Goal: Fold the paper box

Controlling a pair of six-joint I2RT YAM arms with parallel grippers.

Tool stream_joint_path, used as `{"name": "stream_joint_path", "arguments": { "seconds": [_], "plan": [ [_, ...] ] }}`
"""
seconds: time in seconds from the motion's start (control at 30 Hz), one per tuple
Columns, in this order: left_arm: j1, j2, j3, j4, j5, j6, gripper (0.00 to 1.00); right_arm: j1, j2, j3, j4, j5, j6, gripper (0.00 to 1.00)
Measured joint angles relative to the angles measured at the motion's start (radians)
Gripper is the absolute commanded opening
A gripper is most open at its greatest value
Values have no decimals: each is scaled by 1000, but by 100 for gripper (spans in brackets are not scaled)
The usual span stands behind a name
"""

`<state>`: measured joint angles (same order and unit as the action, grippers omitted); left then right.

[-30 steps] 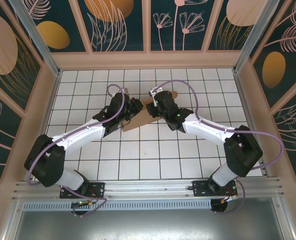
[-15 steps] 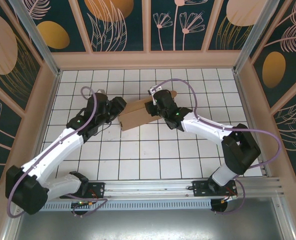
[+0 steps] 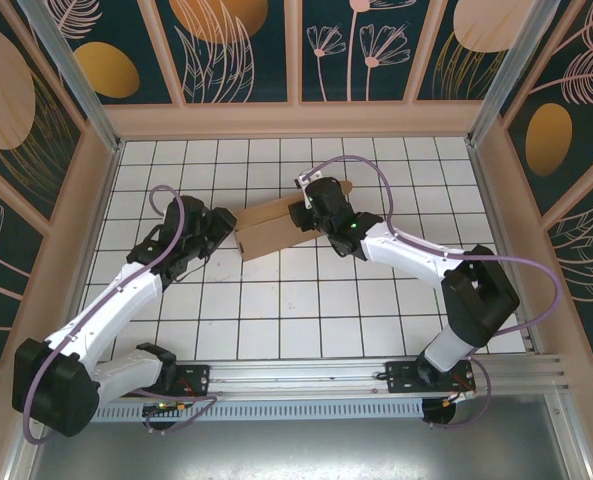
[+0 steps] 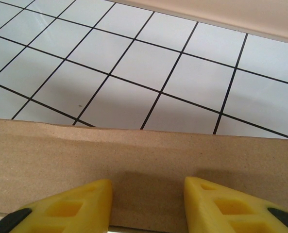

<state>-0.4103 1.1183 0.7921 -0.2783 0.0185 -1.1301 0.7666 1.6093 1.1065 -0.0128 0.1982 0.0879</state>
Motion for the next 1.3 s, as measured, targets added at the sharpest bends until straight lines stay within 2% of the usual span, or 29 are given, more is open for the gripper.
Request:
{"name": "stream_joint_path", "arguments": {
  "seconds": [0.37,0.63,0.8,1.03,1.3],
  "plan": [
    [5,37,-29,71,-9,-3,53,9,11,15,-10,-5,4,43],
    [5,-81,-21,-14,-65,4,54,10,11,17,-13,-5,8,43],
    [5,-98,32,-71,-108,31,55,10,13,17,-13,-5,16,43],
    [5,-35,101,-51,-91,78,54,11,19,23,-12,-5,19,43],
    [5,45,86,22,-29,82,54,12,31,37,-14,-8,19,43]
  ]
}}
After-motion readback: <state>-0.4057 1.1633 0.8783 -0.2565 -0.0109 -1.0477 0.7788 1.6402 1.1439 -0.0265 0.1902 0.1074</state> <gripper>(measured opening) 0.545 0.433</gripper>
